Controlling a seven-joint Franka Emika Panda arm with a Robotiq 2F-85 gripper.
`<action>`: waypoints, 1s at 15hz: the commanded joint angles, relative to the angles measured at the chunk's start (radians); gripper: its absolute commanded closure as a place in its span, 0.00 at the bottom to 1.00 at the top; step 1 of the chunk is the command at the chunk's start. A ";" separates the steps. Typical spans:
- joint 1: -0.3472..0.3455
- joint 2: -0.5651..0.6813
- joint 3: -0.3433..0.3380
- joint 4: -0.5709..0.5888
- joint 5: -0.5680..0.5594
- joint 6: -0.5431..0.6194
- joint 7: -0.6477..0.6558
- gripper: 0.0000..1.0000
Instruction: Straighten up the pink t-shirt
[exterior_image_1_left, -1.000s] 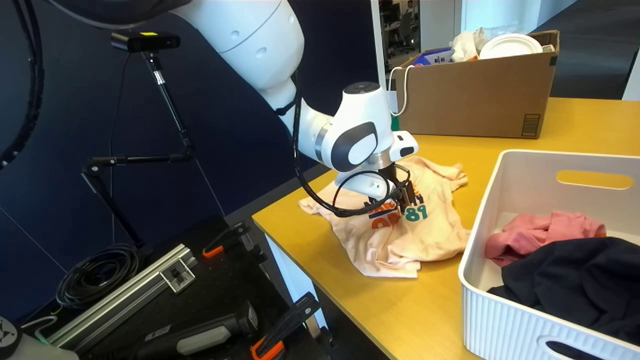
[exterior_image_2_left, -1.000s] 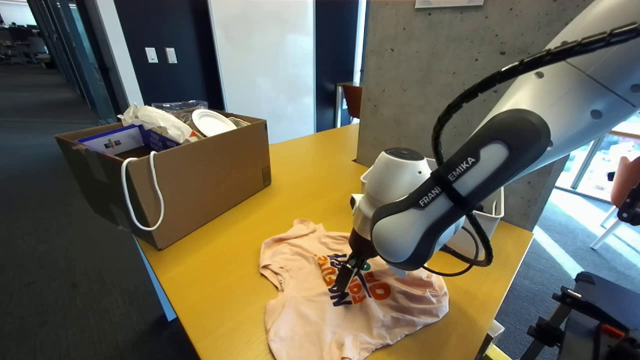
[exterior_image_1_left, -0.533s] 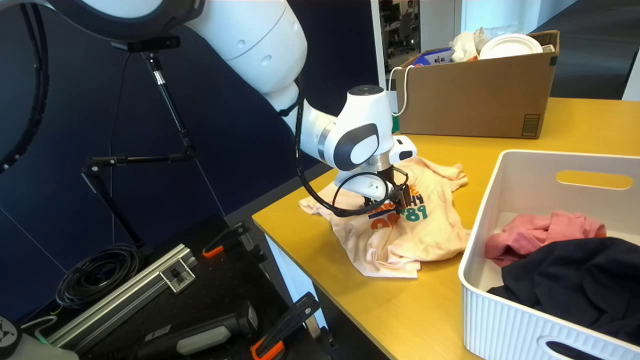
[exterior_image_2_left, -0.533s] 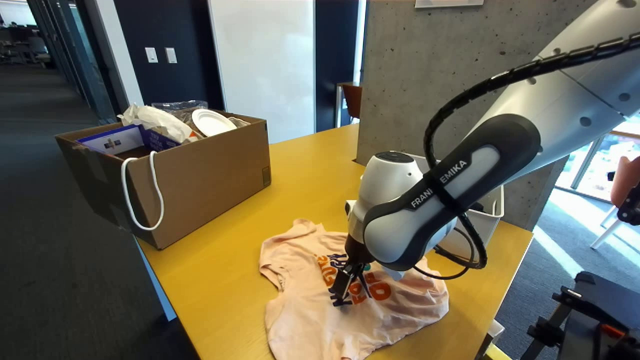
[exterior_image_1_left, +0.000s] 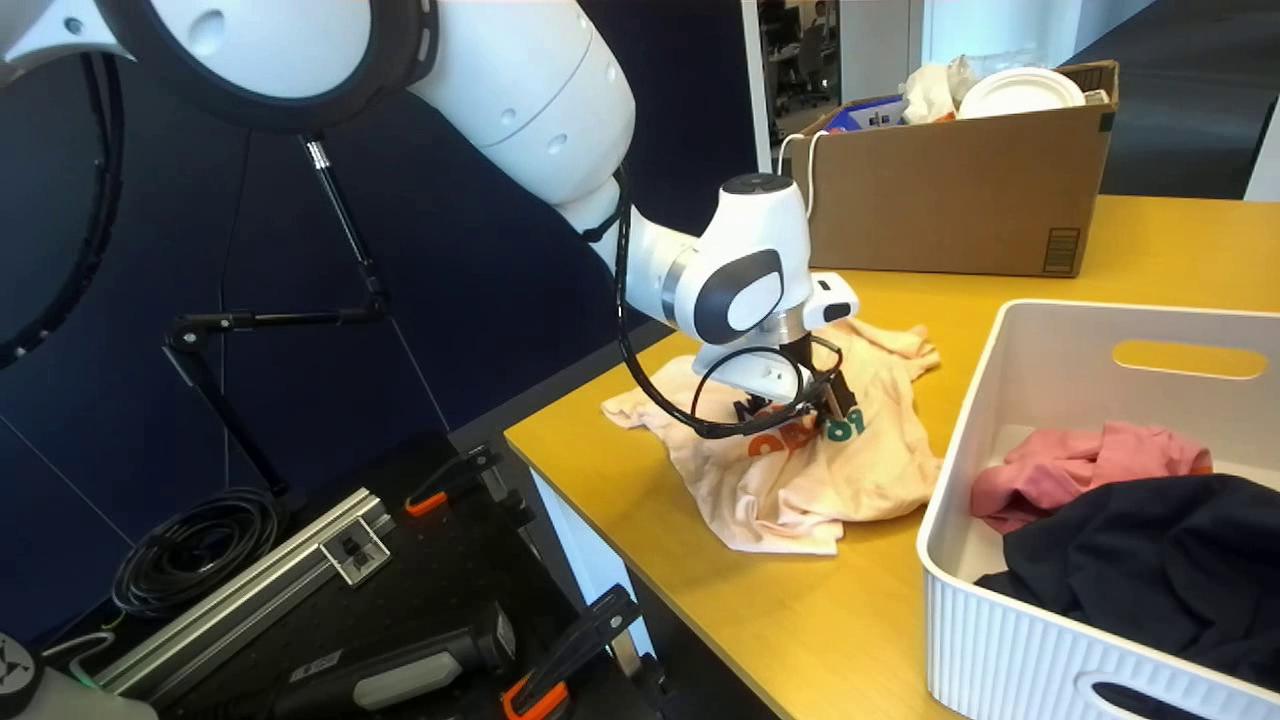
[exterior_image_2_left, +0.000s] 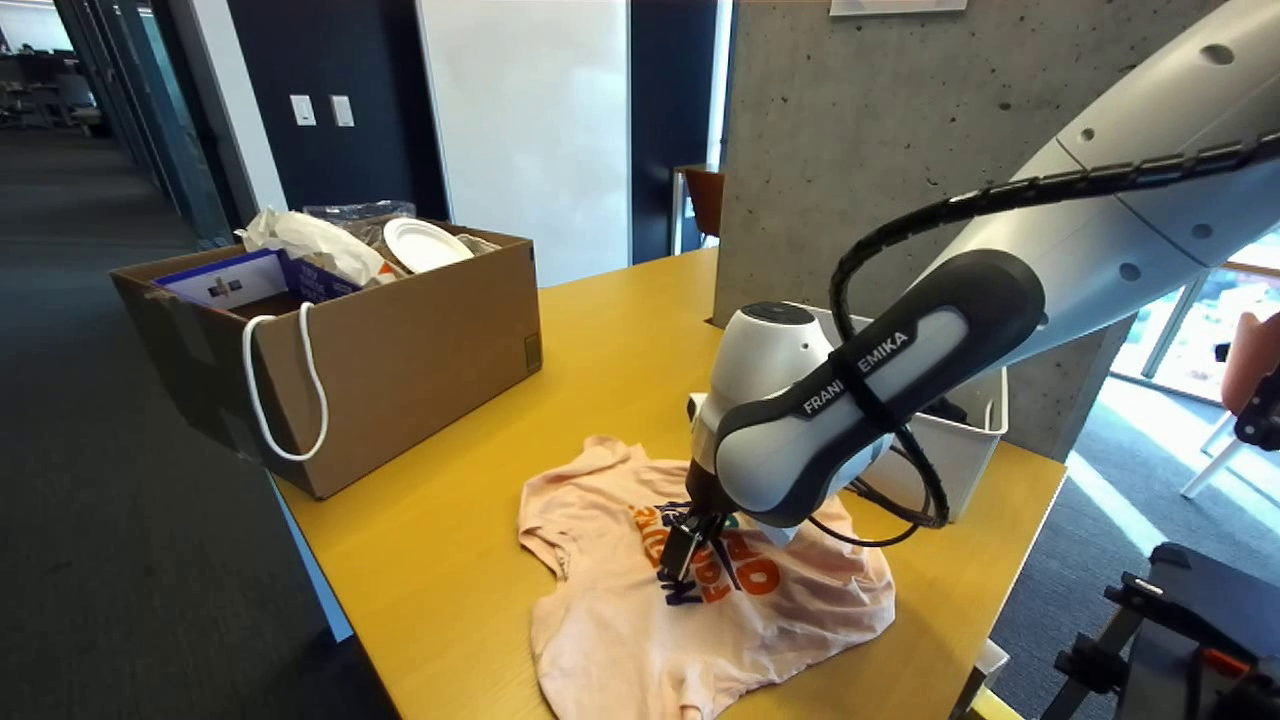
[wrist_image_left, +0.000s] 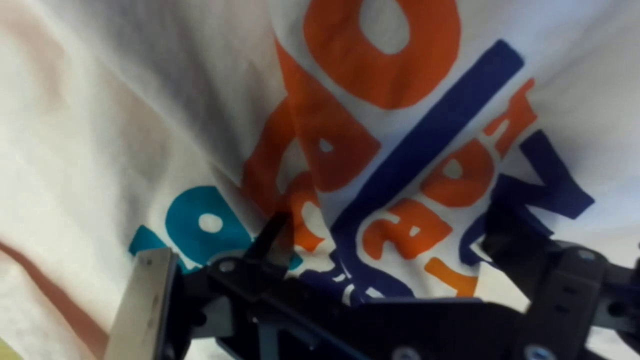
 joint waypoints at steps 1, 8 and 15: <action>0.012 0.078 -0.027 0.124 -0.006 -0.053 0.019 0.00; 0.019 0.182 -0.041 0.346 -0.004 -0.165 0.019 0.00; 0.037 0.310 -0.028 0.613 0.000 -0.305 0.011 0.00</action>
